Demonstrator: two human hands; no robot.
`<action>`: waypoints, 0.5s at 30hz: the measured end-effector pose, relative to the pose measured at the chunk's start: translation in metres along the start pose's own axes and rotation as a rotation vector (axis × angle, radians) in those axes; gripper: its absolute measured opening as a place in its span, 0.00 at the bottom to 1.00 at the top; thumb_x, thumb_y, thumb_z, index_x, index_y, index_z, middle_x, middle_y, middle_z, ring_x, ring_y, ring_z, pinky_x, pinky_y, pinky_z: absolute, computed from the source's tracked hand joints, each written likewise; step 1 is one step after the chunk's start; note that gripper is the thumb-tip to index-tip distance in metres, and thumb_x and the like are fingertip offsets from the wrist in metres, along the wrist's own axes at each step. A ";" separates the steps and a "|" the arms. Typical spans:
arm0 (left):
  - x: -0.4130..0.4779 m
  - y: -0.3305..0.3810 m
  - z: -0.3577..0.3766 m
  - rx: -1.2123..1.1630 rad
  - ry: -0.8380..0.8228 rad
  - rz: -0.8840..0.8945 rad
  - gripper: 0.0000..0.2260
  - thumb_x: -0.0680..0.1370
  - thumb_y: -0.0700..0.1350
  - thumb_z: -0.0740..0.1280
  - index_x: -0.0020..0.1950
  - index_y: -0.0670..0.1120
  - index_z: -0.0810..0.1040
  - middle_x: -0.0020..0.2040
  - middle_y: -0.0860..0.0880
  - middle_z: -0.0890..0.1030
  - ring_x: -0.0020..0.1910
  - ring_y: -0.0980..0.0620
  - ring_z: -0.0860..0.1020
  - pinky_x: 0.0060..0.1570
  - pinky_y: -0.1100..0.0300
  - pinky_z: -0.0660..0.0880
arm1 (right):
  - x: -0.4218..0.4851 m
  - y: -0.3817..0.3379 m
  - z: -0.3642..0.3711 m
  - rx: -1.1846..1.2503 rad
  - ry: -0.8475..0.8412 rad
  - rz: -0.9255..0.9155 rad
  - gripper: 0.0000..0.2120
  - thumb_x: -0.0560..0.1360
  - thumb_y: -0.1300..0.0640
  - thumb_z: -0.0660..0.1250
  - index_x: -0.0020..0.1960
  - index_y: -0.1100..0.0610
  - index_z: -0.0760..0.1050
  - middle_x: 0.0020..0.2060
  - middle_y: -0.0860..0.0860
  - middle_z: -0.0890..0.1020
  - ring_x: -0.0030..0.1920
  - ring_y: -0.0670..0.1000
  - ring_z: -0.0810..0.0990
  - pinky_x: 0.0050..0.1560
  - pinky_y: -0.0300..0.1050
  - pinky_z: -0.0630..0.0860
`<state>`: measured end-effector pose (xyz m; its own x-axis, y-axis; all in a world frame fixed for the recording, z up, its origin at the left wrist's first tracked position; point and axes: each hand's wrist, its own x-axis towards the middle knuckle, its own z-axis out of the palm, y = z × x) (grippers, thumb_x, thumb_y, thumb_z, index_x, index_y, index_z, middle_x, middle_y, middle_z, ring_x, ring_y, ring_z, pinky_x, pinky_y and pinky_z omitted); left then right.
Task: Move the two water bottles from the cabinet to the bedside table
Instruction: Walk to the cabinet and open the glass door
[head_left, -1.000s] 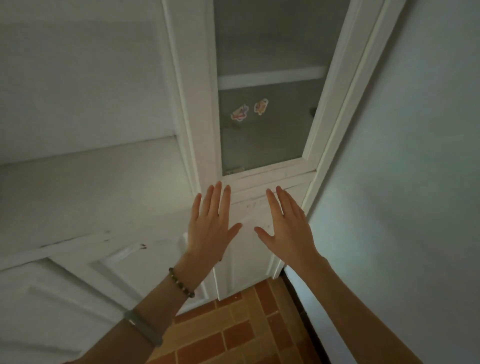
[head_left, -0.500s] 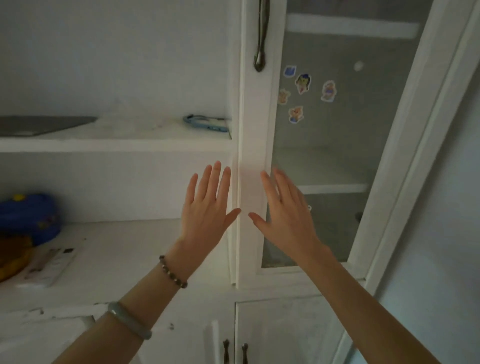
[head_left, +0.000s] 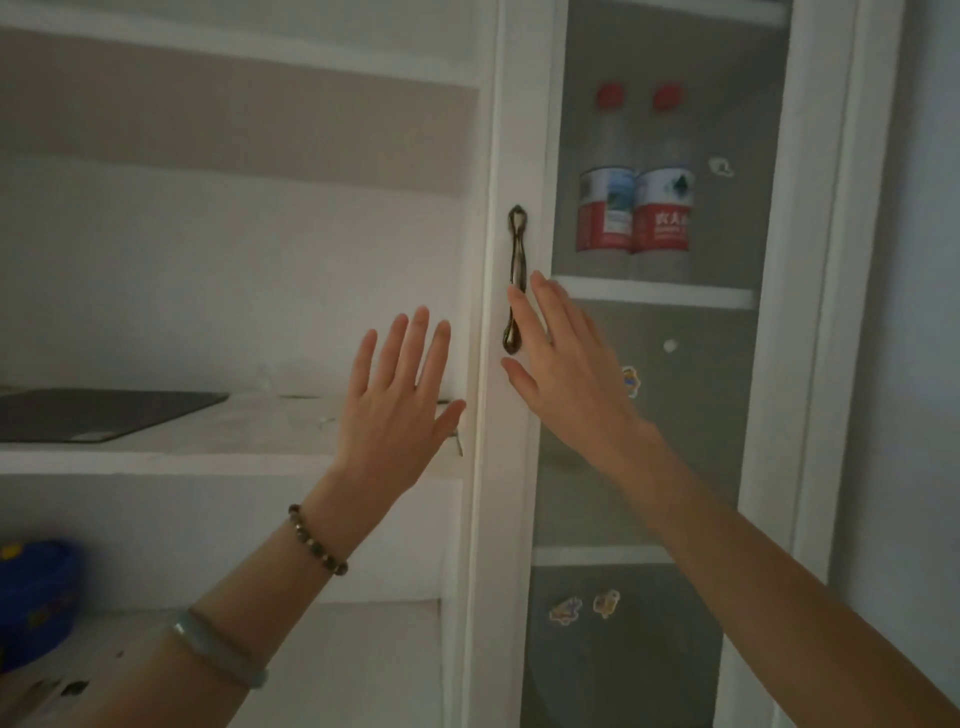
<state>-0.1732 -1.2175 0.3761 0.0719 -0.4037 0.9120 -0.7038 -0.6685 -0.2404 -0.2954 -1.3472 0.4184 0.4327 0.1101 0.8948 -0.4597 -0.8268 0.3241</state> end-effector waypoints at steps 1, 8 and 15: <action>0.005 -0.004 -0.001 0.012 0.011 0.003 0.31 0.75 0.58 0.56 0.72 0.41 0.58 0.71 0.38 0.64 0.70 0.39 0.63 0.68 0.43 0.59 | 0.009 0.003 0.000 -0.016 0.010 -0.008 0.29 0.75 0.54 0.65 0.71 0.63 0.60 0.69 0.65 0.66 0.69 0.62 0.66 0.66 0.57 0.68; 0.022 -0.029 -0.007 0.077 0.027 0.008 0.31 0.74 0.57 0.60 0.72 0.41 0.60 0.71 0.39 0.65 0.69 0.39 0.65 0.67 0.43 0.60 | 0.039 0.015 0.011 -0.029 0.040 -0.049 0.24 0.74 0.59 0.68 0.66 0.65 0.67 0.65 0.66 0.71 0.65 0.63 0.72 0.62 0.56 0.71; 0.014 -0.030 -0.014 0.031 0.040 0.032 0.30 0.75 0.56 0.60 0.72 0.42 0.60 0.71 0.39 0.64 0.69 0.39 0.64 0.67 0.42 0.59 | 0.047 0.001 0.021 -0.017 0.113 0.003 0.19 0.72 0.66 0.69 0.61 0.68 0.72 0.61 0.69 0.74 0.56 0.59 0.80 0.50 0.45 0.79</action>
<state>-0.1613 -1.1939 0.4005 0.0206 -0.4002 0.9162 -0.6828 -0.6750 -0.2795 -0.2587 -1.3544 0.4546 0.3414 0.1705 0.9243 -0.4746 -0.8176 0.3261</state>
